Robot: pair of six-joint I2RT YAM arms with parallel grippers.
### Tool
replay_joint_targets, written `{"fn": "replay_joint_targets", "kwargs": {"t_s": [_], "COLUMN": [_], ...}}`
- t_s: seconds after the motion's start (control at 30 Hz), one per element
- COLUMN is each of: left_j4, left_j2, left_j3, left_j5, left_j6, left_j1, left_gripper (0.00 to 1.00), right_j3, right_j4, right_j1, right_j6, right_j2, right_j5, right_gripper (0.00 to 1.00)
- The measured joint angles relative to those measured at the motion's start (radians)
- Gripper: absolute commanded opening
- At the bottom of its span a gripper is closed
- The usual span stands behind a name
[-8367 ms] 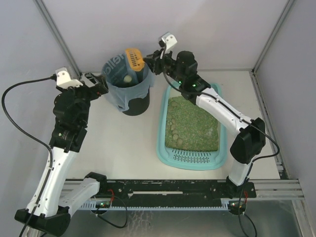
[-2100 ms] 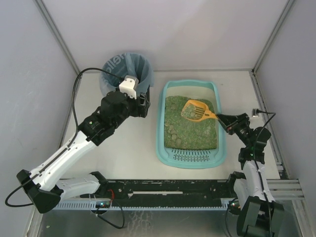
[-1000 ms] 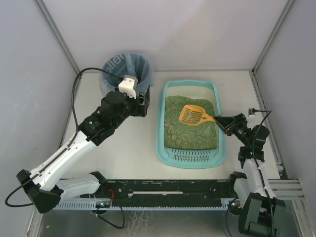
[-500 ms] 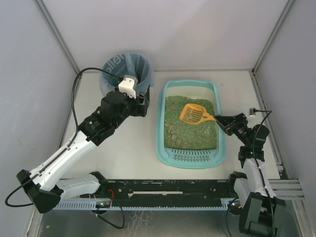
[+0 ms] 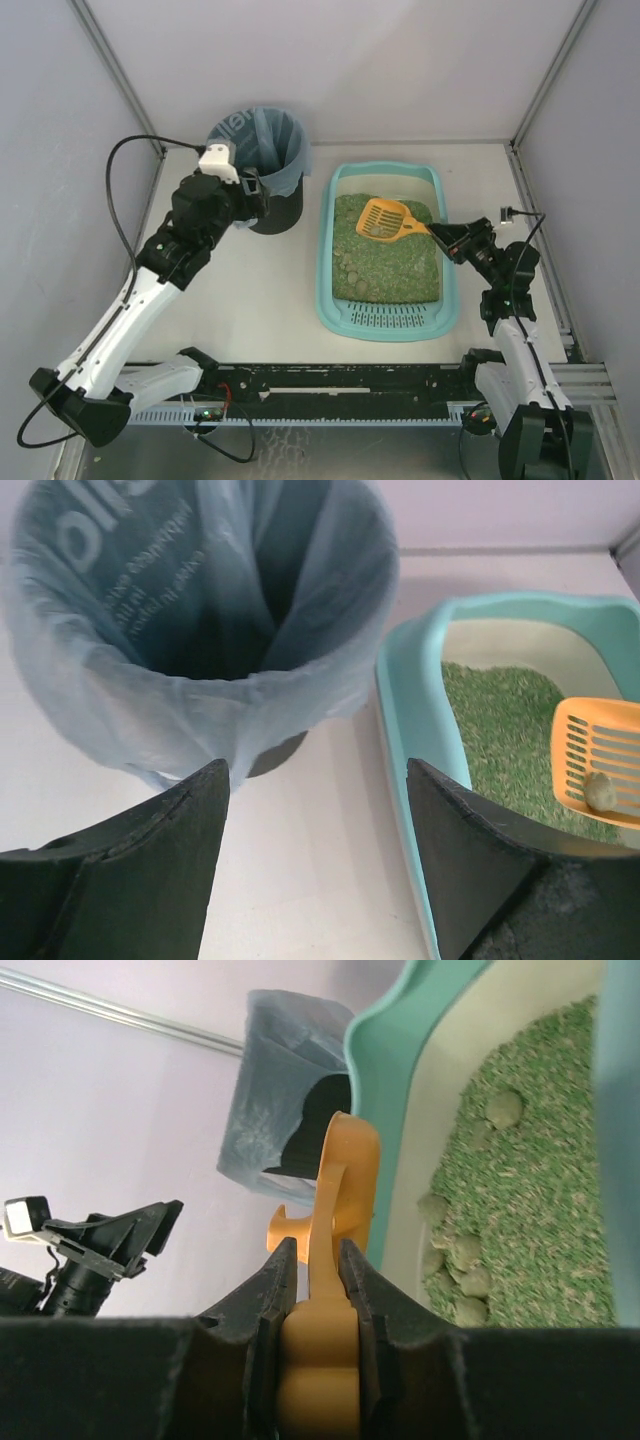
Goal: Clean the litter box
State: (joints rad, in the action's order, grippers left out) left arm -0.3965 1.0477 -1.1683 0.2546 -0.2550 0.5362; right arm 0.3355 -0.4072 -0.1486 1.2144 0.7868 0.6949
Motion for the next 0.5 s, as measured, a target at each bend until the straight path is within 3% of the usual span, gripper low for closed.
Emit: {"fn": "replay_joint_targets", "kwargs": {"t_s": [0.27, 0.5], "left_j4": [0.023, 0.029], "left_j2": [-0.083, -0.103], "left_j3": [0.011, 0.028], "left_j5": [0.021, 0.044], "left_j6": [-0.016, -0.024], "left_j1": [-0.126, -0.154], "left_gripper": [0.77, 0.77], "right_j3": [0.187, 0.481], "right_j4": [0.07, 0.089], "right_j1": [0.164, 0.339], "right_j6": [0.011, -0.011], "right_j2": [0.052, 0.279], "right_j5": [-0.205, -0.354], "right_gripper": [0.01, 0.02]}}
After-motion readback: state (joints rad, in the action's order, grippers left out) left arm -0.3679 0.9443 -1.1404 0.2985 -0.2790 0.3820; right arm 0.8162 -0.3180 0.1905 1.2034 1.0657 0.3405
